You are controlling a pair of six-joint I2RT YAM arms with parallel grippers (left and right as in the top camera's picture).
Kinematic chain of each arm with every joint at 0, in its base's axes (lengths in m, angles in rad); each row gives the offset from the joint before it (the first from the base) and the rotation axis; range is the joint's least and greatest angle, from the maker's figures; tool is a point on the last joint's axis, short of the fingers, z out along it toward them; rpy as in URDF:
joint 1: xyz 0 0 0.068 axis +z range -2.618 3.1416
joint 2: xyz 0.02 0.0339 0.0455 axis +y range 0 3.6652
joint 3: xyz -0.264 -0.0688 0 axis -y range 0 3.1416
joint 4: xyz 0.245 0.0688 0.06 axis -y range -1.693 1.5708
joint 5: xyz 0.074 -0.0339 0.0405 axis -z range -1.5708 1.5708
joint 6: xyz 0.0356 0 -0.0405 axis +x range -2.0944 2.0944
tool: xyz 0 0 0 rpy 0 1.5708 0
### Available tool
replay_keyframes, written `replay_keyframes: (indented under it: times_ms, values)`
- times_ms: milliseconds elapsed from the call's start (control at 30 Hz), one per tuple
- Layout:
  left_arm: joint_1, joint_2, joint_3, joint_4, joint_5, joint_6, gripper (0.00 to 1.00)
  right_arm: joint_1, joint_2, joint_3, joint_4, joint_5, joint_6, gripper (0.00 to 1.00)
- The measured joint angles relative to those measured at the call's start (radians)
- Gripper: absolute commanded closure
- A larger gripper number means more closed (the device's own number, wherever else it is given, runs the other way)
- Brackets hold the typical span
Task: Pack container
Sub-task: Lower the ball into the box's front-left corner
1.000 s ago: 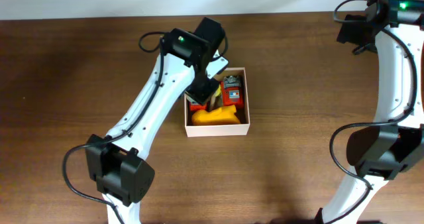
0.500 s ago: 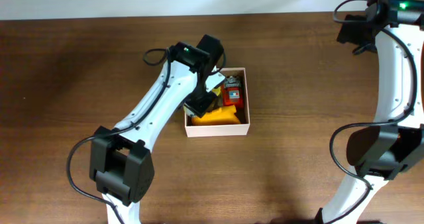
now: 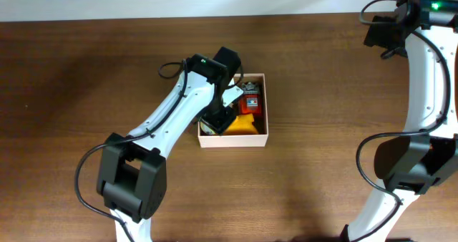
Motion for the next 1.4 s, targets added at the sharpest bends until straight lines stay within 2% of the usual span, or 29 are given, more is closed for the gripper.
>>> replay_keyframes:
  times_ms: [467,800,1133,1400]
  values:
    - [0.0,0.0,0.003,0.045,0.0,0.003,0.2,0.0,0.0,0.0,0.0,0.0,0.0,0.01]
    - [0.0,0.0,0.153,0.034,0.0,0.003,0.21,0.0,0.0,0.0,0.0,0.0,0.0,0.01]
    - [0.0,0.0,0.18,-0.183,0.0,0.003,0.21,0.0,0.0,0.0,0.0,0.0,0.0,0.01]
    - [0.0,0.0,0.18,-0.249,-0.023,0.003,0.21,0.0,0.0,0.0,0.0,0.0,0.0,0.01]
